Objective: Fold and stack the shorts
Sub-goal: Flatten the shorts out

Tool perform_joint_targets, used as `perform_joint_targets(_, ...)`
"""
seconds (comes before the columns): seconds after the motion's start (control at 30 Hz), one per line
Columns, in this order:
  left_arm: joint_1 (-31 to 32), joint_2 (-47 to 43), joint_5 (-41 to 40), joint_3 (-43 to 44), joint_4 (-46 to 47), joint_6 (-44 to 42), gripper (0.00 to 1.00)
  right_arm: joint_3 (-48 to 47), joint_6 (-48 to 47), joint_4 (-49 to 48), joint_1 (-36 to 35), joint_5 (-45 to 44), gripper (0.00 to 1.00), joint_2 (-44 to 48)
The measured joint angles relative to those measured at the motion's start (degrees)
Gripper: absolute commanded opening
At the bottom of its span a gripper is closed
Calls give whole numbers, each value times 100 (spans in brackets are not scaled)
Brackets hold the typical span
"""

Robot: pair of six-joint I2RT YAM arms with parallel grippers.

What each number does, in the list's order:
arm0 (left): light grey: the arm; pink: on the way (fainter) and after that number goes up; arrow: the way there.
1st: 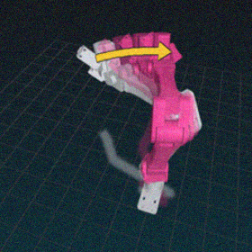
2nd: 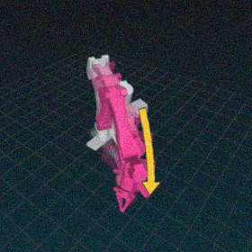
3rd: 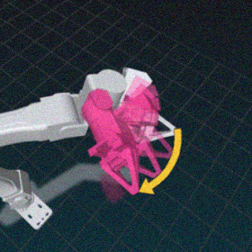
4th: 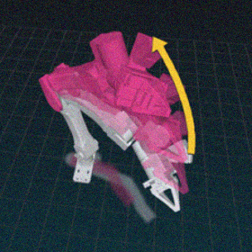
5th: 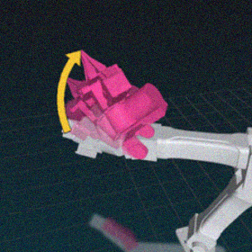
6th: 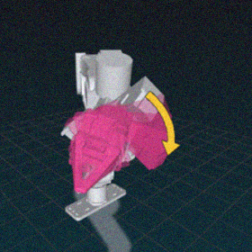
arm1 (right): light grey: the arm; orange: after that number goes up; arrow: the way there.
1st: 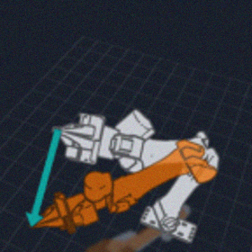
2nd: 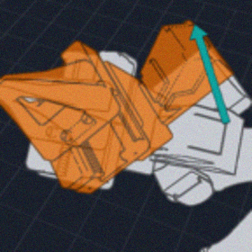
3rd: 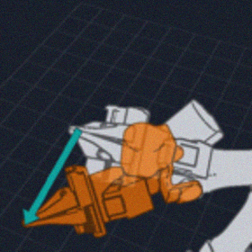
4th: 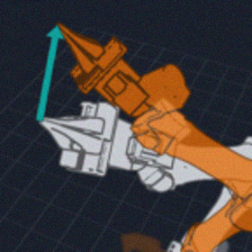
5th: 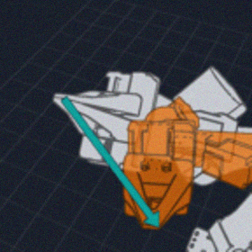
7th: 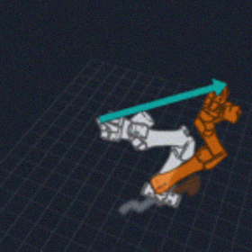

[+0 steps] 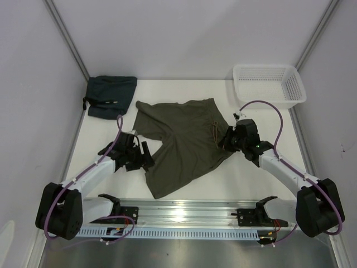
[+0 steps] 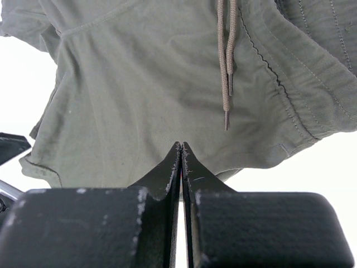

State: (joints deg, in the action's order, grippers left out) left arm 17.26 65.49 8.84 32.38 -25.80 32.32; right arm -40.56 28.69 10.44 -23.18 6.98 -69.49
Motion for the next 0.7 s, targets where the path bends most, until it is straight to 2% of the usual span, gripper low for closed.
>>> perform_joint_targets(0.23, 68, -48, 190, -448, 415, 391, 77, 0, 2, -2, 0, 0, 2, 20)
perform_joint_targets(0.57, 68, 9, 181, -625, 1088, 787, 76, 0, 2, -7, 0, 37, 2, 20)
perform_joint_targets(0.7, 66, -96, 186, -835, 1458, 1029, 72, 2, 2, -7, 0, 61, 2, 20)
